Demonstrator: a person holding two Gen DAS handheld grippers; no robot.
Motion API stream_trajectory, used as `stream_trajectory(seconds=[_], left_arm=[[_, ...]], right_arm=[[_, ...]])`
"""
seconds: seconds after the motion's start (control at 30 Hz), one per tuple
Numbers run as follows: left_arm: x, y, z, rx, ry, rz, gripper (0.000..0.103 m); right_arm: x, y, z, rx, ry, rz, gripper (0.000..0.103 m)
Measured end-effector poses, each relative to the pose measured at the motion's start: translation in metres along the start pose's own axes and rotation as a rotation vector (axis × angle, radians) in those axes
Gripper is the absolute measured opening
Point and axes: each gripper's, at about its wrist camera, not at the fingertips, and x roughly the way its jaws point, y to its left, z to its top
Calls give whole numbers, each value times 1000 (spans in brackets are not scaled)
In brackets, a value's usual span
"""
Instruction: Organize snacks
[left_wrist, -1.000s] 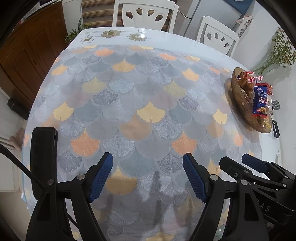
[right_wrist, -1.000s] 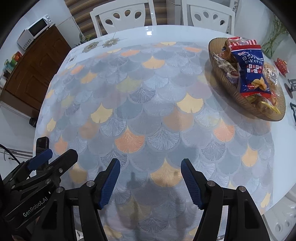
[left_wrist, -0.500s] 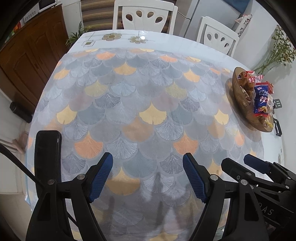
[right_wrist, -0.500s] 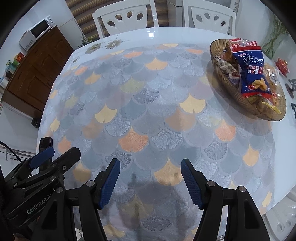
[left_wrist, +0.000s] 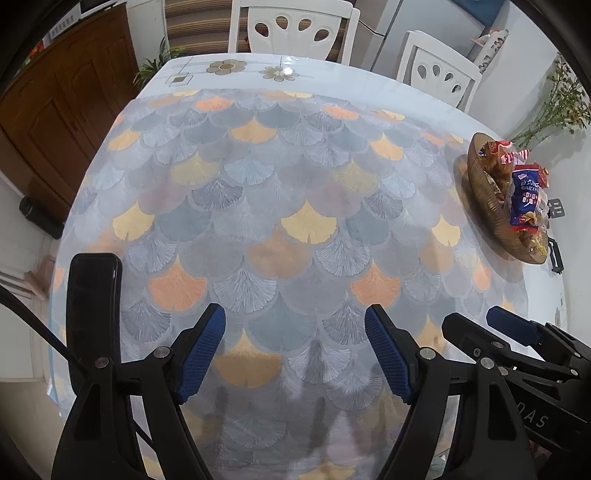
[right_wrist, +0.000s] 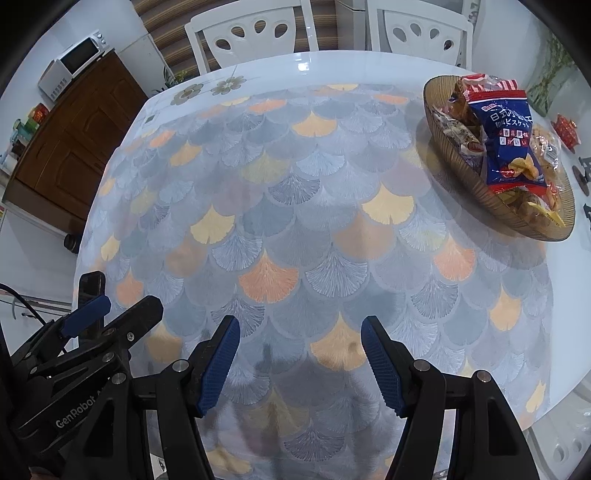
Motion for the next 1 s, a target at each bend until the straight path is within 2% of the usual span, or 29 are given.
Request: stream_trajectory(seconds=[0.43, 0.57, 0.77, 1.0], left_arm=[[1, -1, -1, 9, -5, 24, 77], [-5, -8, -1, 53, -76, 112, 77], [-6, -12, 1, 89, -83, 140, 77], [-6, -16, -1, 92, -79, 141, 77]], right_arm=[[5, 0, 1, -1, 14, 3, 66], [6, 2, 0, -10, 16, 4, 66], [5, 3, 0, -19, 9, -2, 66], [-8, 8, 2, -68, -65, -71, 66]])
